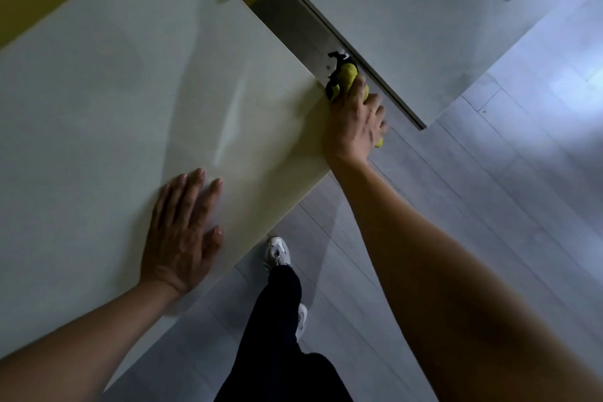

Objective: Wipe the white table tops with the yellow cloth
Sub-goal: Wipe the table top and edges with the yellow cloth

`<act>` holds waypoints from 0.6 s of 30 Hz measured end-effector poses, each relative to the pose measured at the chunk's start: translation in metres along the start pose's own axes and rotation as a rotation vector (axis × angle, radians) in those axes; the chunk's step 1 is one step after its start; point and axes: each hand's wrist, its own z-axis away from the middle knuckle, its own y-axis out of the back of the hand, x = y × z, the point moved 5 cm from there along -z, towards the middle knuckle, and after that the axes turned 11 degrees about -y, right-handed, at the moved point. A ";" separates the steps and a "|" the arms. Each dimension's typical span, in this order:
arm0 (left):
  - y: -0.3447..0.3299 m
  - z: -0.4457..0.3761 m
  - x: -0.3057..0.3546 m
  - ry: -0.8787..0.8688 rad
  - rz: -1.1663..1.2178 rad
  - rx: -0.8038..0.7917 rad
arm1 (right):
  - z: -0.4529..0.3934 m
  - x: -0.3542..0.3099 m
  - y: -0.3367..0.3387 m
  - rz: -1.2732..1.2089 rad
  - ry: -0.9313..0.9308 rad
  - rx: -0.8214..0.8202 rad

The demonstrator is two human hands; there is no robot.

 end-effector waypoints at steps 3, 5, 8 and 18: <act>0.000 -0.001 -0.001 0.003 -0.009 0.009 | 0.014 0.013 0.001 -0.030 -0.009 0.041; -0.002 -0.001 -0.001 0.007 -0.019 0.001 | 0.027 0.025 0.000 -0.076 -0.032 0.060; -0.003 -0.001 -0.003 0.008 -0.010 0.016 | 0.046 0.032 -0.003 -0.137 -0.035 0.047; -0.003 -0.001 -0.004 -0.008 -0.001 0.056 | 0.133 0.074 -0.016 -0.180 0.385 0.125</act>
